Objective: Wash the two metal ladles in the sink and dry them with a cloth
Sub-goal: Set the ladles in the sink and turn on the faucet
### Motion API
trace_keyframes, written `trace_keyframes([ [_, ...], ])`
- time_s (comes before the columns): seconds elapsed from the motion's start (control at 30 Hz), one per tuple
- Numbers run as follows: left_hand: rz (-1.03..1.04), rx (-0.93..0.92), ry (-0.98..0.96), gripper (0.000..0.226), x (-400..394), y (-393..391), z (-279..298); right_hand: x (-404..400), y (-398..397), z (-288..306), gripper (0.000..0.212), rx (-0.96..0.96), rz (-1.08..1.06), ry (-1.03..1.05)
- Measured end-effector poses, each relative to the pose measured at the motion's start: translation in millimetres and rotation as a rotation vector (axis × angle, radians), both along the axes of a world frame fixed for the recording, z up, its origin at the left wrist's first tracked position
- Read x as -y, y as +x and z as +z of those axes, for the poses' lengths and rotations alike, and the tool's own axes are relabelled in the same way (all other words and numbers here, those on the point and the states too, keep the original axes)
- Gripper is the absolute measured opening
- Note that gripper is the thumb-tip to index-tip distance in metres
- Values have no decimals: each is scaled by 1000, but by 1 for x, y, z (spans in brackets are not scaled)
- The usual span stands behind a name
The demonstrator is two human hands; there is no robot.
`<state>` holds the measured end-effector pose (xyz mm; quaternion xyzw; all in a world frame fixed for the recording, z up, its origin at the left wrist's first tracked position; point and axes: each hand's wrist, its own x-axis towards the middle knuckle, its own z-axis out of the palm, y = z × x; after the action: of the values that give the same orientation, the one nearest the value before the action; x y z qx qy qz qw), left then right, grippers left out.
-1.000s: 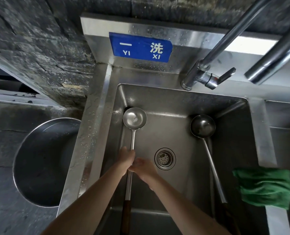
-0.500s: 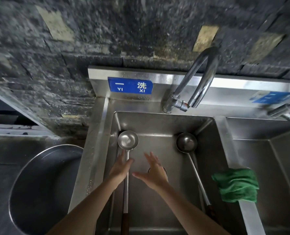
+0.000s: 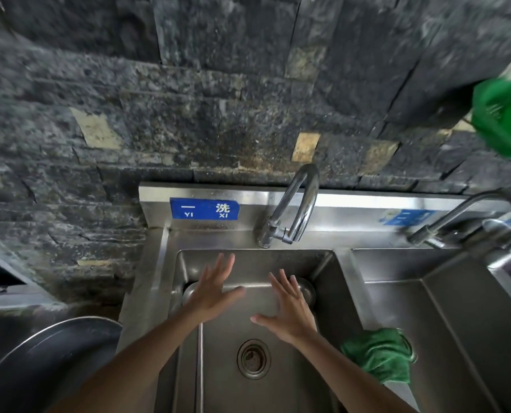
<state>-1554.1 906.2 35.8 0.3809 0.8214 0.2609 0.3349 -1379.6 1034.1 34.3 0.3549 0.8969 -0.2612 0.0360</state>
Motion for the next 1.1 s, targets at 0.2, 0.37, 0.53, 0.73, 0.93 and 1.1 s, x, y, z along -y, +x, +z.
trace_keyframes([
  [0.2, -45, 13, 85, 89, -69, -19, 31, -68, -5, 23, 112, -18, -54, 53],
  [0.37, 125, 109, 199, 85, -130, -25, 33, -123, -25, 34, 108, -119, -204, -88],
  [0.53, 213, 163, 261, 89, -170, -42, 6, -163, -44, 19, 98, -157, -119, -163],
  [0.73, 190, 29, 351, 29, -184, -42, 17, -179, -59, 10, 51, -330, -153, -399],
  [0.93, 184, -95, 396, 21, -185, -41, 25, -171, -73, -1, 19, -328, -189, -223],
  [1.1, 213, -147, 391, 20, -185, -37, 28, -170, -76, -5, 20, -355, -247, -212],
])
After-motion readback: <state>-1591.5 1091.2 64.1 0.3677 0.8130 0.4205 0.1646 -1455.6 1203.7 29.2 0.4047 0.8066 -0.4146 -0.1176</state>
